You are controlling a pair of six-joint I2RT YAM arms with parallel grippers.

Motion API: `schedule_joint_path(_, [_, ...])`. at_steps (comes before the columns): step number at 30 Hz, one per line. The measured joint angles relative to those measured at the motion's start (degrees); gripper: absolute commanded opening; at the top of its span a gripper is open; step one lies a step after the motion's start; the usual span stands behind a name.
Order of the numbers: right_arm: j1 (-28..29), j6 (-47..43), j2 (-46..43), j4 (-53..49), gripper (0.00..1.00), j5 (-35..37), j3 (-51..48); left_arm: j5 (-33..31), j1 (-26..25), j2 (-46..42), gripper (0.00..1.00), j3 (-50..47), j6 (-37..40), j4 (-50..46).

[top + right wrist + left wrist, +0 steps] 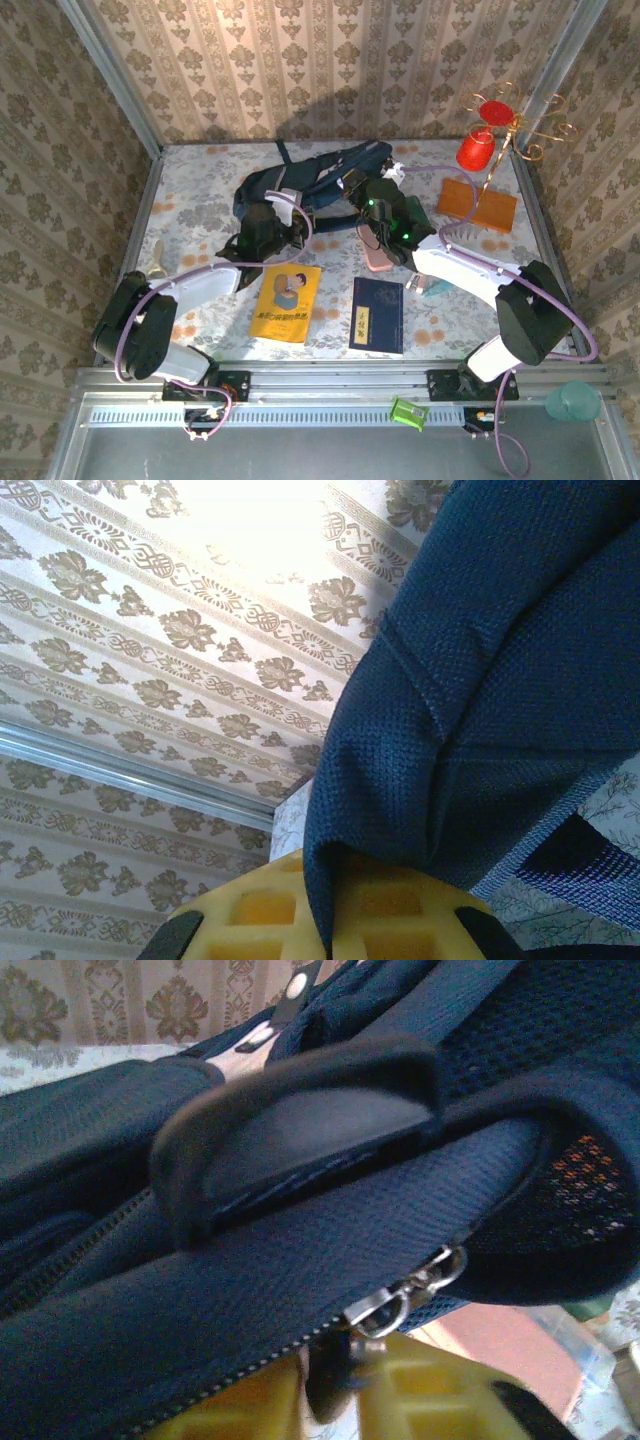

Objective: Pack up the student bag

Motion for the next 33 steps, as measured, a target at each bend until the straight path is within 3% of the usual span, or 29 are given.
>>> schedule_joint_path(3, [0.1, -0.1, 0.0, 0.0, 0.08, 0.0, 0.0, 0.4, 0.2, 0.0, 0.0, 0.0, 0.4, 0.3])
schedule_joint_path(9, [0.0, -1.6, 0.0, 0.0, 0.08, 0.3, 0.0, 1.6, 1.1, -1.5, 0.0, -1.6, 0.5, 0.7])
schedule_joint_path(24, [-1.6, -4.6, 0.0, -0.5, 0.08, -0.2, -0.3, 8.4, 9.0, -6.9, 0.0, -6.5, 3.1, -1.8])
schedule_joint_path(33, [-9.2, -7.4, 2.3, -4.1, 0.13, -8.2, 0.0, 8.2, 14.3, -10.4, 0.0, -9.3, 2.3, -7.7])
